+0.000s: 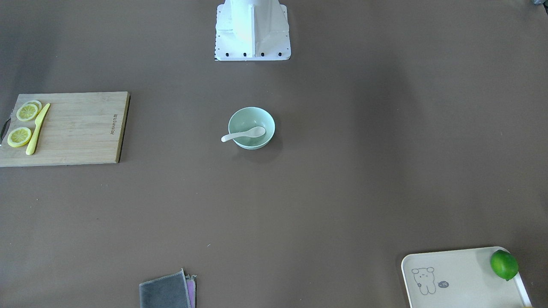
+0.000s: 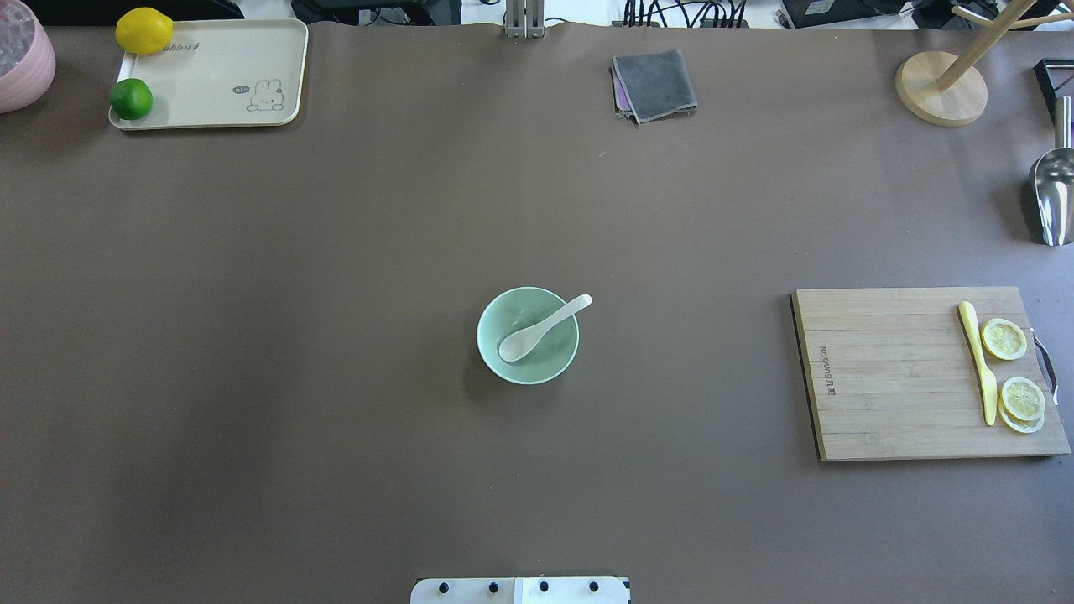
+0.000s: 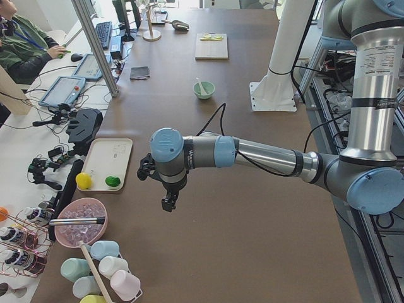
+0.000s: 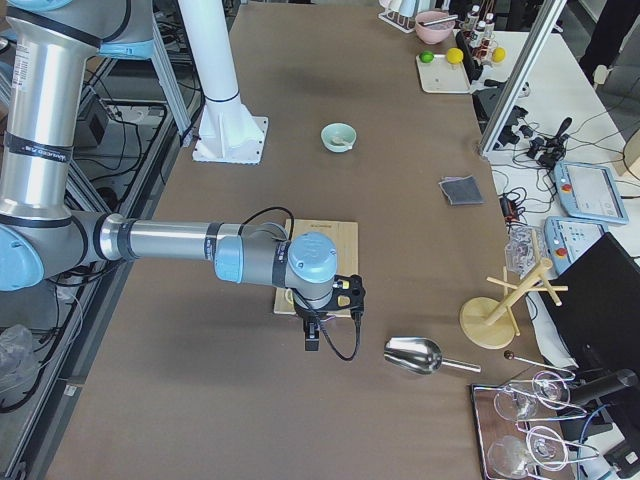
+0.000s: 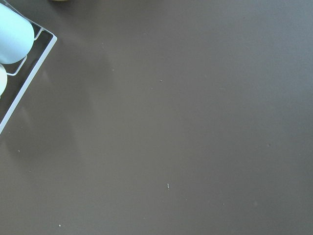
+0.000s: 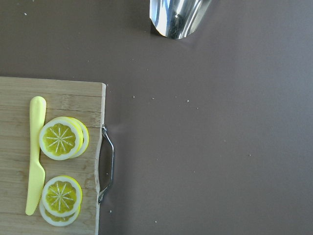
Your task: Place spoon in bowl
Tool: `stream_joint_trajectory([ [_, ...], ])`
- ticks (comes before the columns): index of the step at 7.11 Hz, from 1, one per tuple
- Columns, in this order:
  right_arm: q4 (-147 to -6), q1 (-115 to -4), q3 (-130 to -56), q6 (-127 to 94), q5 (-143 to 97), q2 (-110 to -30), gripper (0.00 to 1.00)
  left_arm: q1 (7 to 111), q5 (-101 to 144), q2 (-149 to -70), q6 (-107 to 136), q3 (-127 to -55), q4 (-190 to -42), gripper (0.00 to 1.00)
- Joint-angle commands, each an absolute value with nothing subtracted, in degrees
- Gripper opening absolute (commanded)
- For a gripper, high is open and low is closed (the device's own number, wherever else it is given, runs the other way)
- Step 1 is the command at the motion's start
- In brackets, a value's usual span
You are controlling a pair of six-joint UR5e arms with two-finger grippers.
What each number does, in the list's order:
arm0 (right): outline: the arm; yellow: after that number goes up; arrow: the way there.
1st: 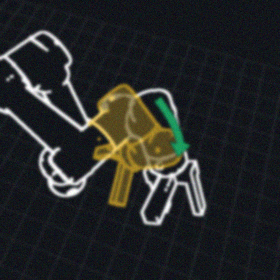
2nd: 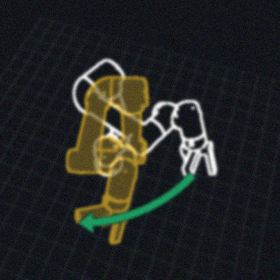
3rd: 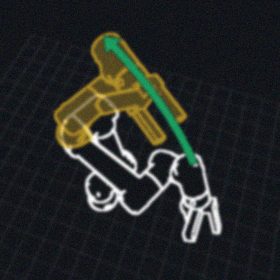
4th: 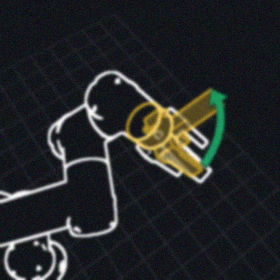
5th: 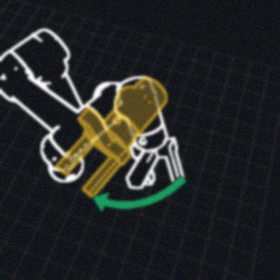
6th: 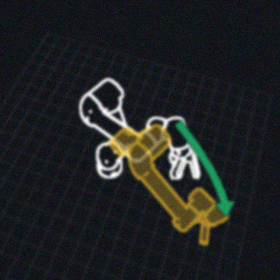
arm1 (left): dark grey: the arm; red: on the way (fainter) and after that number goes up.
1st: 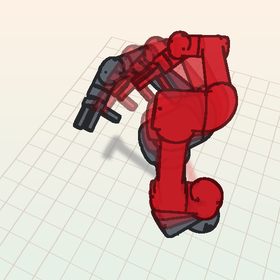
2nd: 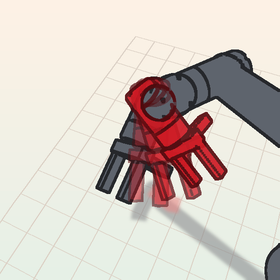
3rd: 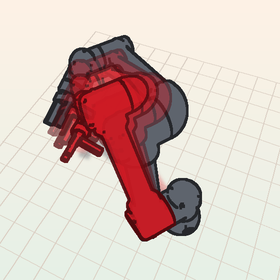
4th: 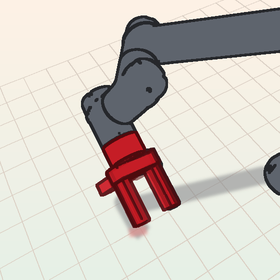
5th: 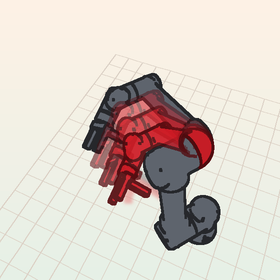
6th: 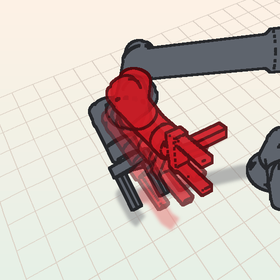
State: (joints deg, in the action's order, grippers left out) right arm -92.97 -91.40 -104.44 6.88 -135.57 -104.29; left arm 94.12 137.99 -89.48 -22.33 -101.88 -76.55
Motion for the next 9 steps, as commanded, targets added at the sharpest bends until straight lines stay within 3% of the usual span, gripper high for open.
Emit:
stream_joint_trajectory([
  [1, -92.9, -91.41, -103.54, 6.94, -135.62, -104.24, 1.0, 94.04, 137.99, -89.47, -22.32, -101.78, -76.55, 0.98],
  [9, -92.9, -91.41, -103.62, 7.21, -135.97, -104.33, 1.0, 94.13, 137.99, -88.33, -22.32, -102.39, -77.17, 0.98],
])
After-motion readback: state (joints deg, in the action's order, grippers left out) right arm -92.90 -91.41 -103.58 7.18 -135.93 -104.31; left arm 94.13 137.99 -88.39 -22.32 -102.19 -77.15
